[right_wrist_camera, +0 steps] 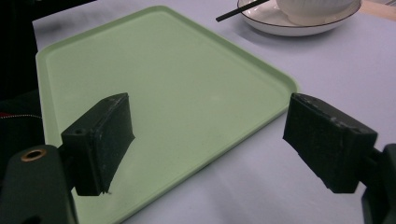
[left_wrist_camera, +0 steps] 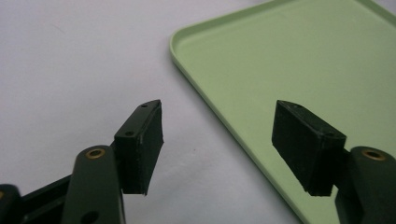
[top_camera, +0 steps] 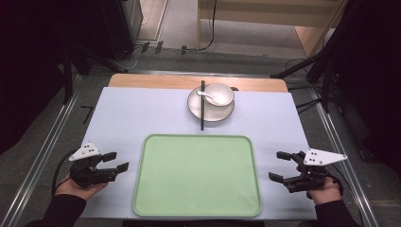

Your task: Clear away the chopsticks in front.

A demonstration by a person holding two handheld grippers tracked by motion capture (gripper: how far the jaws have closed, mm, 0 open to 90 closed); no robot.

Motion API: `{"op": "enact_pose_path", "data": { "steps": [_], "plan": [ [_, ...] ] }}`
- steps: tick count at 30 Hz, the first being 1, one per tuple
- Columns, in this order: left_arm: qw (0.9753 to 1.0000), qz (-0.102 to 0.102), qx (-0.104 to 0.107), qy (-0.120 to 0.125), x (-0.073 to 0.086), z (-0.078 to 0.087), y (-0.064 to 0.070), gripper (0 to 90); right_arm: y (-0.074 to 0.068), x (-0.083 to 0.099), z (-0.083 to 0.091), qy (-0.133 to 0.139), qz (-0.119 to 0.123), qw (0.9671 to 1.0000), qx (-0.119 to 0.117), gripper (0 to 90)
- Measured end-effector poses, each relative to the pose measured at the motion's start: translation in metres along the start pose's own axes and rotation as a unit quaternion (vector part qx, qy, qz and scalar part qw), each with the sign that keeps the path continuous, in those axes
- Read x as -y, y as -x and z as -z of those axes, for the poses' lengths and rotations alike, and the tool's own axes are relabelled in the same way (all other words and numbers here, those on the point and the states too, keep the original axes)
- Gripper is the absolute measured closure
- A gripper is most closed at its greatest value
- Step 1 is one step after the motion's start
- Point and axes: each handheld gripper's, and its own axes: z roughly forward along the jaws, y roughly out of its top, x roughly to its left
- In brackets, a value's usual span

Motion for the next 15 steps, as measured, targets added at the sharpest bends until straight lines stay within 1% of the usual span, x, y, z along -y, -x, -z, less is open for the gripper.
{"op": "enact_pose_path", "data": {
  "steps": [1,4,8,9,10,11,12,13,14,15],
  "plan": [
    [1.0000,-0.005,-0.001,-0.002,0.0003,-0.0005,0.0000,37.4,0.0001,0.0001,-0.0003,-0.001,0.002,1.0000,0.000,16.3],
    [1.0000,-0.001,0.000,-0.003,0.0001,-0.0004,-0.0001,39.2,0.0000,0.0001,-0.0004,-0.001,0.002,1.0000,0.000,16.3],
    [0.9999,0.012,-0.004,-0.006,-0.0007,0.0006,-0.0017,37.7,-0.0004,0.0000,-0.0005,-0.001,0.002,1.0000,0.001,16.3],
    [0.9997,0.020,-0.003,-0.010,-0.0011,0.0005,-0.0020,37.7,-0.0004,0.0000,-0.0005,-0.001,0.002,1.0000,0.001,16.3],
    [0.9993,0.033,0.006,-0.015,-0.0018,0.0004,-0.0024,39.7,-0.0006,0.0000,-0.0005,-0.001,0.003,1.0000,0.001,16.3],
    [0.9993,0.033,0.006,-0.015,-0.0018,0.0004,-0.0024,41.0,-0.0005,0.0000,-0.0005,-0.001,0.004,1.0000,0.001,16.3],
    [0.9991,0.037,0.007,-0.017,-0.0024,0.0001,-0.0022,41.0,-0.0005,0.0000,-0.0005,-0.001,0.004,1.0000,0.001,16.3],
    [0.9991,0.037,0.001,-0.020,-0.0037,-0.0004,-0.0017,41.6,-0.0008,0.0001,-0.0005,-0.004,0.003,1.0000,0.001,16.3],
    [0.9992,0.031,-0.006,-0.024,-0.0059,-0.0011,-0.0001,41.6,-0.0010,0.0002,-0.0005,-0.004,0.002,1.0000,0.000,16.3],
    [0.9992,0.031,-0.006,-0.024,-0.0059,-0.0011,-0.0001,40.9,-0.0010,0.0002,-0.0005,-0.004,0.002,1.0000,0.000,16.3]
  ]
}}
